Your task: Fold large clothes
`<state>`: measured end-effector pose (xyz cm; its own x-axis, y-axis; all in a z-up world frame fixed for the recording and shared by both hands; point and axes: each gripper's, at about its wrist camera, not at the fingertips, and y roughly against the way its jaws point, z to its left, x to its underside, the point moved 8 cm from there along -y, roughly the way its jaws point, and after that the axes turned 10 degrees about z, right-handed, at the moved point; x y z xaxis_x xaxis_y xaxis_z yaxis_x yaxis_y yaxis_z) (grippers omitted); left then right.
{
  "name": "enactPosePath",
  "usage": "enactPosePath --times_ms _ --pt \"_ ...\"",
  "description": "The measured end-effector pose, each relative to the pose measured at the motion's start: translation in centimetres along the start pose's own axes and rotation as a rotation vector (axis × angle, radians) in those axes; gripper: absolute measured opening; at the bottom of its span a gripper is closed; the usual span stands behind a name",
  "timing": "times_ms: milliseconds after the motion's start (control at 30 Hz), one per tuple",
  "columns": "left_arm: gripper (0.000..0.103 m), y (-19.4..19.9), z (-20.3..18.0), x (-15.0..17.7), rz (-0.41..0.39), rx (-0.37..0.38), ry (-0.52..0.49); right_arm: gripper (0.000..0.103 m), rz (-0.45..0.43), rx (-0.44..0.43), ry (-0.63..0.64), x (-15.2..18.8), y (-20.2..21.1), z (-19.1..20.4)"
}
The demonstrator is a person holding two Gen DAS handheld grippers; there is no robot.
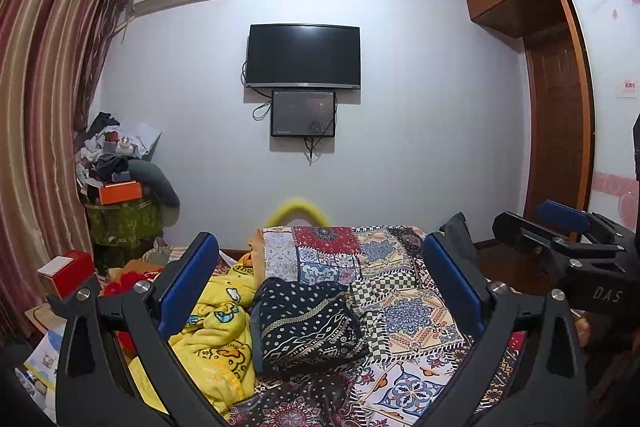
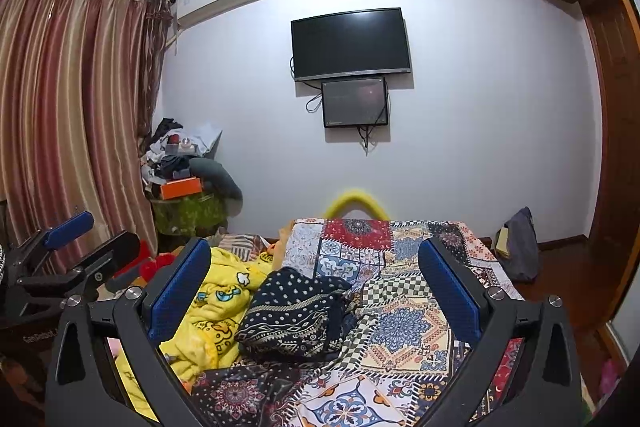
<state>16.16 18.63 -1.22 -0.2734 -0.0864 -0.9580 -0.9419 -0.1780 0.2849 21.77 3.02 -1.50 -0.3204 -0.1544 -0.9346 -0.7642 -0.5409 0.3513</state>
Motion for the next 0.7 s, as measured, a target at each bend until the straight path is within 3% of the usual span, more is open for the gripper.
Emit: enactPosePath --times_ms 700 --pt "0.103 -0.59 0.13 0.04 0.001 0.008 -0.006 0.103 -0.001 0.010 -0.022 -0.27 0.22 -0.48"
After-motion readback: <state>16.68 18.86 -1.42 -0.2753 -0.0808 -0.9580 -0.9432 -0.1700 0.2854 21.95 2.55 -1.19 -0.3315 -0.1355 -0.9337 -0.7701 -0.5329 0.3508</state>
